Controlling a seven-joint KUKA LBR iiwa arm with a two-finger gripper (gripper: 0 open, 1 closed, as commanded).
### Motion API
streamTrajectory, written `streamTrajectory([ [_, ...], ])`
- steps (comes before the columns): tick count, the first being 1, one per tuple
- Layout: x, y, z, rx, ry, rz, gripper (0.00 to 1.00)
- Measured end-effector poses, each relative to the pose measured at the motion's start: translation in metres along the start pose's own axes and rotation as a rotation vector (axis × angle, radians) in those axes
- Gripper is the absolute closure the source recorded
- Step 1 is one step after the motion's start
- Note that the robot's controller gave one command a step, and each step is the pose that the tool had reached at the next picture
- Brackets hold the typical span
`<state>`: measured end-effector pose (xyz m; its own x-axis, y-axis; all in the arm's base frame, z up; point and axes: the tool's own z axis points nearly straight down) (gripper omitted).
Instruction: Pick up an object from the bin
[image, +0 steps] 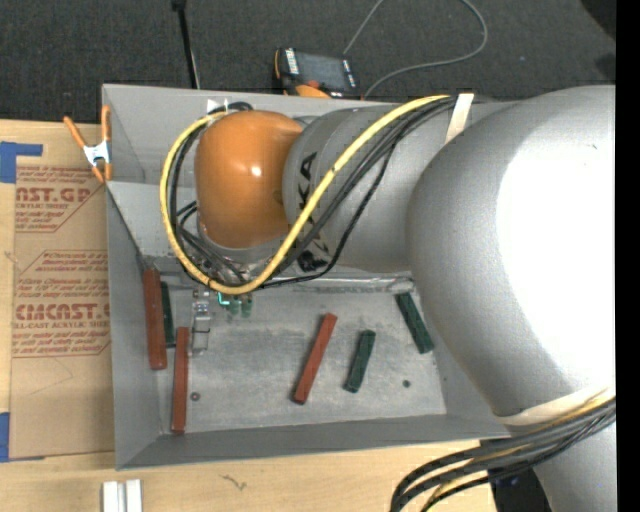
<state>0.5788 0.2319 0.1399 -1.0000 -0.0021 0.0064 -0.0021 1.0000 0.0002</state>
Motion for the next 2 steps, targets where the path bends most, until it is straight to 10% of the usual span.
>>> streamTrajectory([
  [1,-0.0092,-0.0114,0.0718,0.001,-0.006,-0.428,0.0],
  [2,-0.0096,-0.0101,0.0699,-0.001,-0.009,-0.428,1.0],
])
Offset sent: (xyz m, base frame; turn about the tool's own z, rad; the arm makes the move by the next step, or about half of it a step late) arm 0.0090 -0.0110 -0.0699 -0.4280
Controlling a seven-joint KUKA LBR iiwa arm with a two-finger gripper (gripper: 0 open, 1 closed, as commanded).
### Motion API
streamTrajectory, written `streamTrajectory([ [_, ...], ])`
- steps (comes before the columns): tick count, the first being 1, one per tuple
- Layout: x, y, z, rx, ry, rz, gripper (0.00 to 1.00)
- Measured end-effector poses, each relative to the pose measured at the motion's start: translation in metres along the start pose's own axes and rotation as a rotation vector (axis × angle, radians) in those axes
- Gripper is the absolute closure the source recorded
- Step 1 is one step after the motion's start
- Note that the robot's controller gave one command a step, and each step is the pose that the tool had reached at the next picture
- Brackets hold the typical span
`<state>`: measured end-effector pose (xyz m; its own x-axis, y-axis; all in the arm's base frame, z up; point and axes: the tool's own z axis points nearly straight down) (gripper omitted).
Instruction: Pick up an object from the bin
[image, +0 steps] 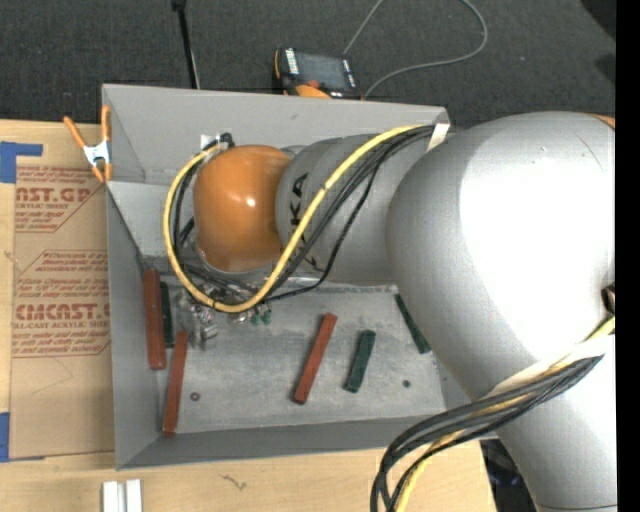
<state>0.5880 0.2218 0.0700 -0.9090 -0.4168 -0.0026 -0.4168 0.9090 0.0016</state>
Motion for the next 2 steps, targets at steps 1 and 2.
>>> streamTrajectory([
  [1,0.064,0.046,-0.04,0.0,0.002,-0.188,1.0],
  [2,0.085,0.047,-0.054,0.0,0.002,-0.545,1.0],
])
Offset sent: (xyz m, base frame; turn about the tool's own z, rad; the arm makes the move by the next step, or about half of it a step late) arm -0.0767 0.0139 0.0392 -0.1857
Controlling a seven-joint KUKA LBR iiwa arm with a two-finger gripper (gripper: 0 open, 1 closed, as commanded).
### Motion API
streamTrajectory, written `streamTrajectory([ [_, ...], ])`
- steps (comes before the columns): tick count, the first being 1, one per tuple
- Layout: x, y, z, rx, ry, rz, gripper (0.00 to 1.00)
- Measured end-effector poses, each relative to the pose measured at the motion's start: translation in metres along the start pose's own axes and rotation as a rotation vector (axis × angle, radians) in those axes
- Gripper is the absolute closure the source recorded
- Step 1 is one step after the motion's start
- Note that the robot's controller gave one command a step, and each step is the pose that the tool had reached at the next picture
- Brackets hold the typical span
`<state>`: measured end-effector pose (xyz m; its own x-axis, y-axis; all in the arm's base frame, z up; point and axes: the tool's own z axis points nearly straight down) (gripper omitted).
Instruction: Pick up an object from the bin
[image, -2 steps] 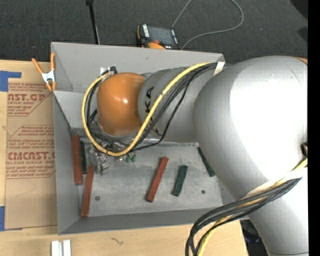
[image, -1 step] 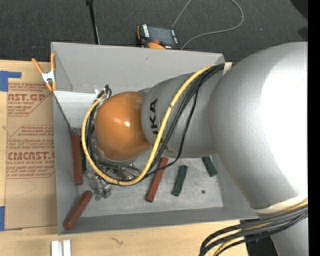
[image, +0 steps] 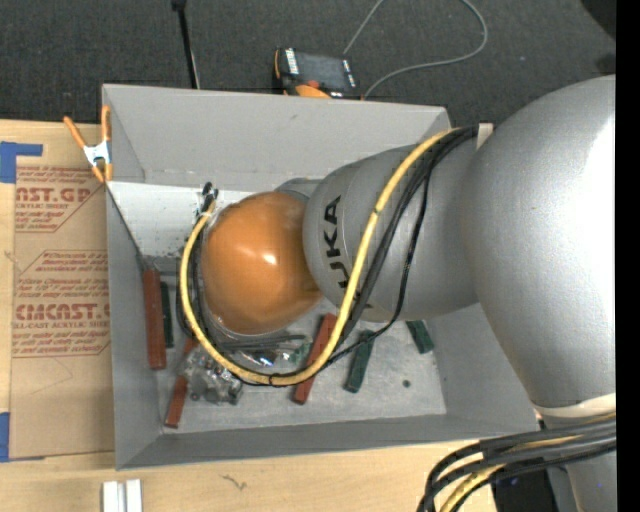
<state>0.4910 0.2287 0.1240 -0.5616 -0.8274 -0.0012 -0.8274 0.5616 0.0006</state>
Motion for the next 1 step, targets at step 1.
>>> streamTrajectory([
  [1,-0.0003,0.0003,0.0004,-0.001,-0.001,0.002,0.0],
])
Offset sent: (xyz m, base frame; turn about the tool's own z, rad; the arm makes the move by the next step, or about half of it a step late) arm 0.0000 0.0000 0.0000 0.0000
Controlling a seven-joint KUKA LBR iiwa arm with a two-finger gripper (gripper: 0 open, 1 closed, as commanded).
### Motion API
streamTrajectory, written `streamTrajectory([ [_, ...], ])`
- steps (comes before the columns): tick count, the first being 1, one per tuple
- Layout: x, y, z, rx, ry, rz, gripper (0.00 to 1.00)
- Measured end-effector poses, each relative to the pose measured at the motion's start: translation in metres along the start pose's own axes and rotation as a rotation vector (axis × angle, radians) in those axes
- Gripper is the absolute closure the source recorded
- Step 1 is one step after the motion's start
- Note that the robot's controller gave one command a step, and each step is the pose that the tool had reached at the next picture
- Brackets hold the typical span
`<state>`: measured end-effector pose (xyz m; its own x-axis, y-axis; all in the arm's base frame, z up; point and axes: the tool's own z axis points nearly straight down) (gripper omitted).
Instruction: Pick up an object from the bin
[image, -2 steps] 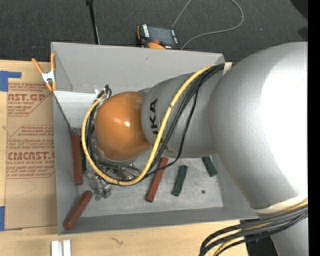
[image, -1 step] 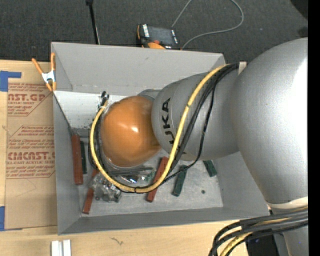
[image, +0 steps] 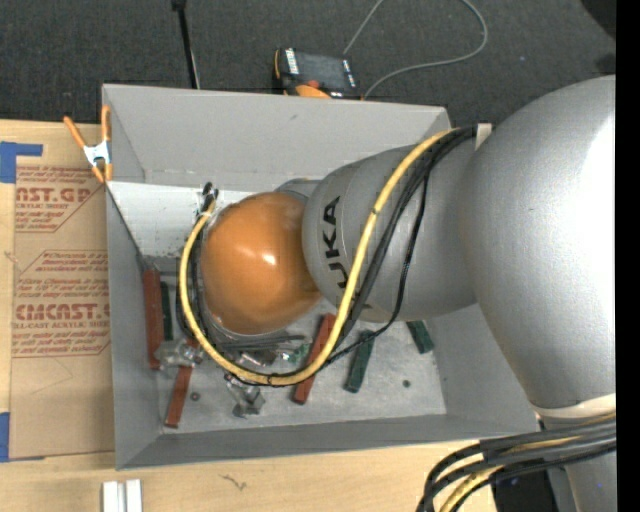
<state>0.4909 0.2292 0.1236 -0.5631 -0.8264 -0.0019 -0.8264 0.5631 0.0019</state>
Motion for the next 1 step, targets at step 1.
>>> streamTrajectory([
  [1,-0.0158,0.0003,0.0552,0.001,0.006,-0.239,0.0],
])
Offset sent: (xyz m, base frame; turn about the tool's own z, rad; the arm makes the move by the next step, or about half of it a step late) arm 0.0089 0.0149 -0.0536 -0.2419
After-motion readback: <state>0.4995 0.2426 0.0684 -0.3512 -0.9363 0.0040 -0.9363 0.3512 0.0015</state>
